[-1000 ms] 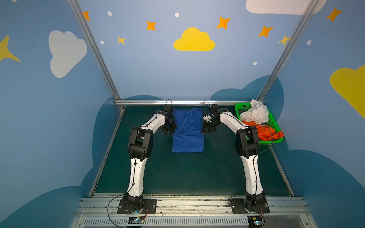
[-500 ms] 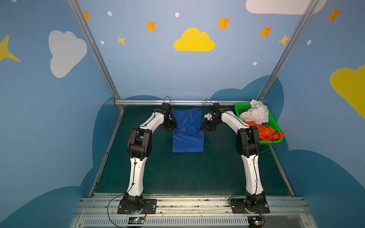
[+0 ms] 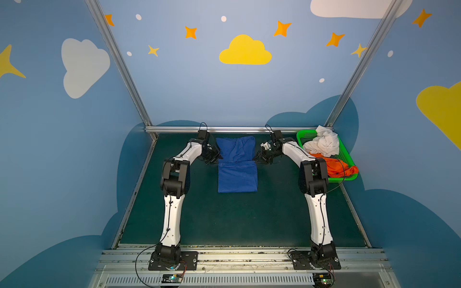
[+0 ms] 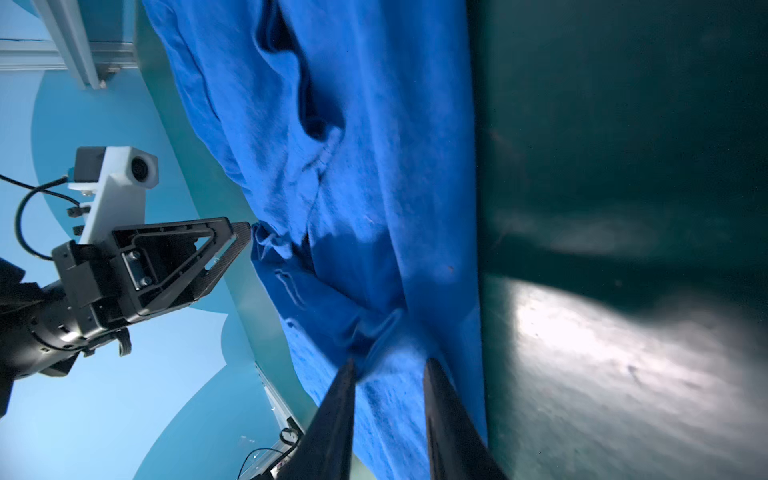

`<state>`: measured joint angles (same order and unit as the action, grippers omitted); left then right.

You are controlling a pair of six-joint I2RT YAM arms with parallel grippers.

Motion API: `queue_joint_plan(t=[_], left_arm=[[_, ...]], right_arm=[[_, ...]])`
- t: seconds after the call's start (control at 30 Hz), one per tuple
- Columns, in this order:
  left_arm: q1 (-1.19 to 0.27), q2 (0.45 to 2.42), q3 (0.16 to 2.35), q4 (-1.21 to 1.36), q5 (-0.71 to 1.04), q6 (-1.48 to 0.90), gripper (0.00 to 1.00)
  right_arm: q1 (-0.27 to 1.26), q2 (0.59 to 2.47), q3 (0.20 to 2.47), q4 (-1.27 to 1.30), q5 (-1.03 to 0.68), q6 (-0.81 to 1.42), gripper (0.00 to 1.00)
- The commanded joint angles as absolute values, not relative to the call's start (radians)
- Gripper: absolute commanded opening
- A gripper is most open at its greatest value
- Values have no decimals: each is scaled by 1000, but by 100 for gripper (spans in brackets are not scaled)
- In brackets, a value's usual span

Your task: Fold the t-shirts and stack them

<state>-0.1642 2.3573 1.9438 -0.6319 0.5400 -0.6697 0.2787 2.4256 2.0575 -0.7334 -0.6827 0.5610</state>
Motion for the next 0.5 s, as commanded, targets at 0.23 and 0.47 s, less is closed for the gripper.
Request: queue_joint_plan(t=[0.23, 0.47], left_arm=[[-163, 2153, 1857, -681, 457, -605, 56], [-212, 1963, 1613, -796, 281, -531, 61]], right_arm=[[273, 2257, 1917, -721, -602, 498, 49], [315, 2054, 1605, -716, -500, 410, 53]])
